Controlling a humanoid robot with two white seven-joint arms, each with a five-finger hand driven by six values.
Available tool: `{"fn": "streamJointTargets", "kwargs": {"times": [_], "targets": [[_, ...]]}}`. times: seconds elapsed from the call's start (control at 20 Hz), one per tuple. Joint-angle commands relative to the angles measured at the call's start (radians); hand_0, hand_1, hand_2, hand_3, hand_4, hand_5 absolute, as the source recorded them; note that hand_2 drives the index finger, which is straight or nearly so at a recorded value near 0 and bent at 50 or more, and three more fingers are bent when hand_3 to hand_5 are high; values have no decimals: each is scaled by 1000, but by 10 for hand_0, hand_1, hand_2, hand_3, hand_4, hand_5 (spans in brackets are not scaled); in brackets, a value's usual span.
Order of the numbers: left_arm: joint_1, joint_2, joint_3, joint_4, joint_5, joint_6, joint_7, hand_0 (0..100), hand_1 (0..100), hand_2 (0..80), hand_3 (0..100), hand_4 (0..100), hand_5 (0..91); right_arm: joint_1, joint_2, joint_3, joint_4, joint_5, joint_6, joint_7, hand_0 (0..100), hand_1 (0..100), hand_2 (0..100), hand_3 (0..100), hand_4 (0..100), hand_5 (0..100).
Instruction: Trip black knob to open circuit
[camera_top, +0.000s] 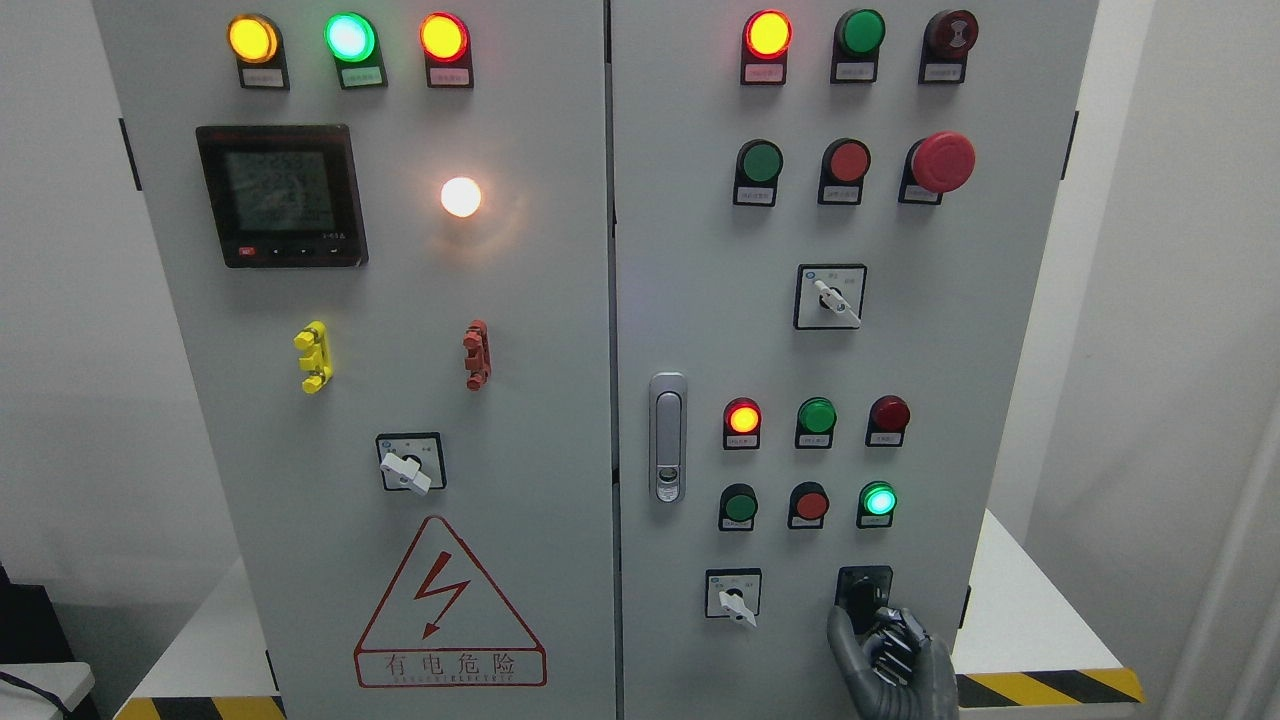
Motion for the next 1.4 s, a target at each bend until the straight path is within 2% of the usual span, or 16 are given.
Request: {"fn": "streamJointTargets", "kwargs": {"times": [0.0,1.35], "targets": [[-8,0,0,0,-32,1,1,120,389,0,0,0,0,2,0,-10,1,0,1,-1,296,739,591,919,957,981],[-8,0,0,0,-34,1,1,120,389,0,0,0,0,-1,-6,-46,10,0,1,1,322,740,584,914,953,981]]}}
